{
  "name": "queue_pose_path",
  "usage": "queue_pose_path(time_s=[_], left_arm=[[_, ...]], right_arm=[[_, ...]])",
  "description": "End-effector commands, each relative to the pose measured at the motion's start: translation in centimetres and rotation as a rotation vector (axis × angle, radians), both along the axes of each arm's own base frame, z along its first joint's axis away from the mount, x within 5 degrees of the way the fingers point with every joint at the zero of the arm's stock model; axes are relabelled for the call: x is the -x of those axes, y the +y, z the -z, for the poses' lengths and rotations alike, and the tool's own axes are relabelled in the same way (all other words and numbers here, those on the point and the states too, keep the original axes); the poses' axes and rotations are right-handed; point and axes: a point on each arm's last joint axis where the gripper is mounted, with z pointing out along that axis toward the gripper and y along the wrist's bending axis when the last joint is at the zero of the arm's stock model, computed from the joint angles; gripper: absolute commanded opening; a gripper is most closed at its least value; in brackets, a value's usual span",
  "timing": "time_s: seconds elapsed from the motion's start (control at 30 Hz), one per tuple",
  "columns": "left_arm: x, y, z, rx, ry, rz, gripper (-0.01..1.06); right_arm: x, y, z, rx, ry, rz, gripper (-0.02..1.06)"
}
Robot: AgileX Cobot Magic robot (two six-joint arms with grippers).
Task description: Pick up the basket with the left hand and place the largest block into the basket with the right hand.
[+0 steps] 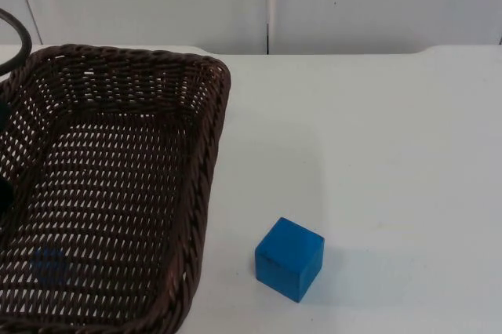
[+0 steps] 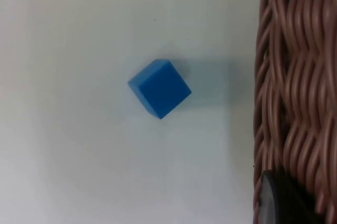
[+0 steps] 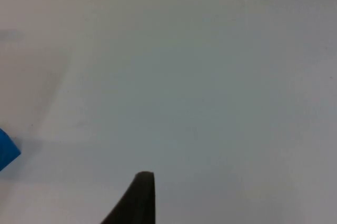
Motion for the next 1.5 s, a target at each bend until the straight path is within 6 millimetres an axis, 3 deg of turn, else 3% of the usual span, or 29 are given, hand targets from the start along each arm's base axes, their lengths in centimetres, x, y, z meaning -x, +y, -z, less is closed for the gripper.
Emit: queue_pose_path(time_s=[0.0,0.33,0.6,0.77,1.17,1.47], left_arm=[[0.1,-0.1,-0.3,0.018,-0.013,-0.016,0.00],[0.0,-0.1,-0.3,0.017,-0.015,-0.017,0.00],[0.3,0.0,-1.2,0.003,-0.059,-0.025,0.00],[1.5,-0.1,-3.8,-0.016,-0.185,-0.024,0.00],[1.1,-0.2,-2.9,0.002,-0.132,-0.024,0.00],[1.1,-0.2,-2.8,0.000,-0.130,-0.017,0.00]], right_arm=[[0.0,0.0,-0.1,0.003,-0.008,0.006,1.05],[0.0,0.0,-0.4,0.006,-0.029,0.001,1.05],[-1.2,0.1,-2.5,0.009,-0.002,0.001,1.05],[-3.8,0.3,-3.7,0.037,0.062,-0.013,1.05],[-8.7,0.8,-4.4,0.060,0.110,-0.026,1.05],[-13.8,1.3,-7.0,0.096,0.163,-0.052,1.05]])
